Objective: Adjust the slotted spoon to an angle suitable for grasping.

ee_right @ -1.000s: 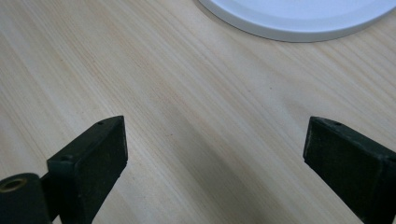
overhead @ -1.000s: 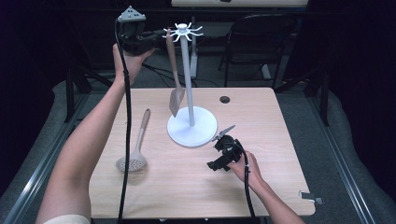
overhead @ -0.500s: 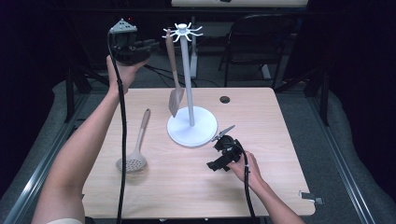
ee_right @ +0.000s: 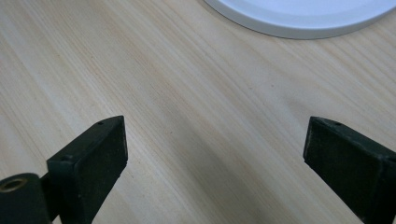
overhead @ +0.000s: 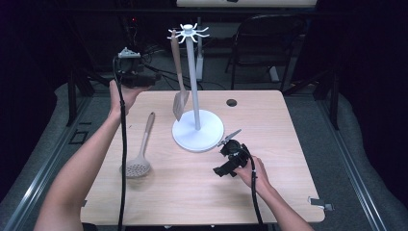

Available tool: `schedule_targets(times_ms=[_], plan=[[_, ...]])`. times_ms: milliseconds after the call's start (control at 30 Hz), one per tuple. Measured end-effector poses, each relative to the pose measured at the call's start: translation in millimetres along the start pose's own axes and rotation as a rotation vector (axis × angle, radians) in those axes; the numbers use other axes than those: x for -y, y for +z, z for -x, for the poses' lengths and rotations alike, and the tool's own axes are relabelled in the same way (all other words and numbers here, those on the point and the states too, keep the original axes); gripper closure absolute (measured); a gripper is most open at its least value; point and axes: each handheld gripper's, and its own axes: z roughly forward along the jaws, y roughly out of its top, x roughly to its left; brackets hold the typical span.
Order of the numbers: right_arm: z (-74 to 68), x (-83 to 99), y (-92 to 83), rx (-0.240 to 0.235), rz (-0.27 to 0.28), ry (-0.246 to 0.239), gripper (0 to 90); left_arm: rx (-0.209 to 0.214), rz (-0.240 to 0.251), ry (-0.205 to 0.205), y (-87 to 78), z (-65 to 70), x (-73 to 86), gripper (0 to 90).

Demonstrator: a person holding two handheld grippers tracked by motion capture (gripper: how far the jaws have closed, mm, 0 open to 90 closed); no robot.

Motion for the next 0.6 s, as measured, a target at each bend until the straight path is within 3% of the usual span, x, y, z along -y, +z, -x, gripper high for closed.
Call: schedule_targets(times_ms=[267,600], plan=[[-0.9,0.4,0.5,0.0,0.009,0.002,6.0,-0.02,-0.124,-0.019,16.2,-8.6,46.4,15.6],[-0.9,-0.8,1.4,-0.003,-0.005,-0.002,6.0,-0.035,-0.225,-0.051,32.1,-14.0,97.0,13.1]])
